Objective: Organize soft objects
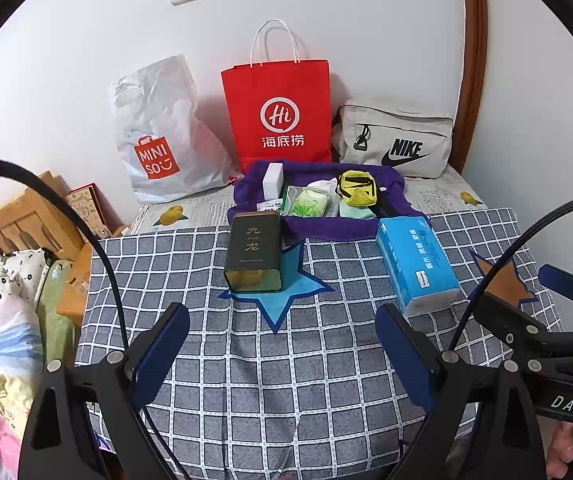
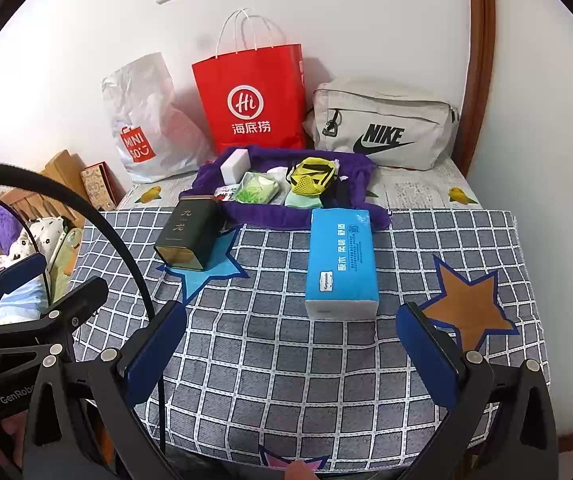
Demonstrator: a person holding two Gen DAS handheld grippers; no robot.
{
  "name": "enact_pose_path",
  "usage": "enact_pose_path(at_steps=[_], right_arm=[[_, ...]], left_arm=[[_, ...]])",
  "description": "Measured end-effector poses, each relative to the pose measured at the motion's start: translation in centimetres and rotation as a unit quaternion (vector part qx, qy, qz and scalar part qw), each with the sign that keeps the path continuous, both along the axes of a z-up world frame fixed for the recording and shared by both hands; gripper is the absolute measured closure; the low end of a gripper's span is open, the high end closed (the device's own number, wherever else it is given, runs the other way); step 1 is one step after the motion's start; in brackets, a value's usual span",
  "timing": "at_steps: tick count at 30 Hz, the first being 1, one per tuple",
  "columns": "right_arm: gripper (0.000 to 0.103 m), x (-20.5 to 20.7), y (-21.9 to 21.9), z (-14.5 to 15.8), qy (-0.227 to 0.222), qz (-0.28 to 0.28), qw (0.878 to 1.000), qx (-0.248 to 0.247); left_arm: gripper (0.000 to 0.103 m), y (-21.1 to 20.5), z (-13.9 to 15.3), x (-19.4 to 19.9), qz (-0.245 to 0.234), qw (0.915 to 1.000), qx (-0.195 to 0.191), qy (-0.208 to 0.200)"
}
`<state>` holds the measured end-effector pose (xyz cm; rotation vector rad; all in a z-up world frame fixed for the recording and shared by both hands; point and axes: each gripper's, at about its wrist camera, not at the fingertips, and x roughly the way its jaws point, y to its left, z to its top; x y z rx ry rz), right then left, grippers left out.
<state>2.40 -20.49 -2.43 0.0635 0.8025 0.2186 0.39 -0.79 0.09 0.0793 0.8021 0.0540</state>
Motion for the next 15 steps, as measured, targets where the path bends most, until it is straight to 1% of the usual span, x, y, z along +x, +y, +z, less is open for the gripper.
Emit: enact_pose_path(at_steps=[15], right_arm=[[0.0,-0.21,-0.15,0.03,-0.003,-0.002,1.0,-0.001]], left_arm=[[0.009,-0.11,0.06,-0.17,0.0,1.0,-0.002,0.0]])
